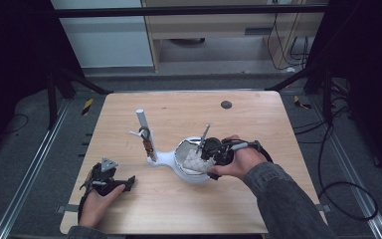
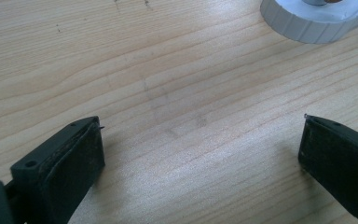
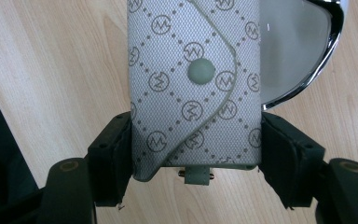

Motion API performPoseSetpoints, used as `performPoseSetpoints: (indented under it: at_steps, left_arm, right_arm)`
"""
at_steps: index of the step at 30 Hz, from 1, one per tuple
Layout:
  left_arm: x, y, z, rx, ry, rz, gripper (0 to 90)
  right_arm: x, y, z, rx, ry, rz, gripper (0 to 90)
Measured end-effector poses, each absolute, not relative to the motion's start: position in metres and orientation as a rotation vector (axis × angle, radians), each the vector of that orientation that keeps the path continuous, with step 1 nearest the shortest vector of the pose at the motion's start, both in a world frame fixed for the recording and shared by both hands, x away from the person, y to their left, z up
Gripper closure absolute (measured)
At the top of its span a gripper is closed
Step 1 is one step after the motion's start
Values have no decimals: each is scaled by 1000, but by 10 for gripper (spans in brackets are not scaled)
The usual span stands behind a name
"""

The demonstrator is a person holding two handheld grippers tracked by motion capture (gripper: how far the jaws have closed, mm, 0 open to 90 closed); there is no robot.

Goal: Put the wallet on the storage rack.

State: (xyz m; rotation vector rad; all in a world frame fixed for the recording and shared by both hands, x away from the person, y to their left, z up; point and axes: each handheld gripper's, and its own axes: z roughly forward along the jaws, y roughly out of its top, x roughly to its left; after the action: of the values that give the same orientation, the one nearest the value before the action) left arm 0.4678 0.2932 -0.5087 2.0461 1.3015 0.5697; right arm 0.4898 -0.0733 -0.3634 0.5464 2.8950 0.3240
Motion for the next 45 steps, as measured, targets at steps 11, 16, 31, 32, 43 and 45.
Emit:
performPoseSetpoints:
  at_steps: [11,16,31,32,43,45]
  left_arm:
    - [468,293,-509,2046,1301,570,0]
    - [468,293,-509,2046,1301,570,0]
    - [468,293,-509,2047,1300,569,0]
    - [468,293,-509,2048,1300,569,0]
    - [468,293,-509,2049,1299,568,0]
    - [468,293,-509,2049,1299,568,0]
  right_arm:
    - [495,-71,-362,566,2900,297,321]
    - [498,-71,-362,569,2902,287,321]
    - [504,-61,-360,570,2897,235,320]
    - [505,-60,-360,571,2896,235,320]
    - [510,-57,-363,596,2895,228,320]
    - [511,-56,-364,590,2896,227,320]
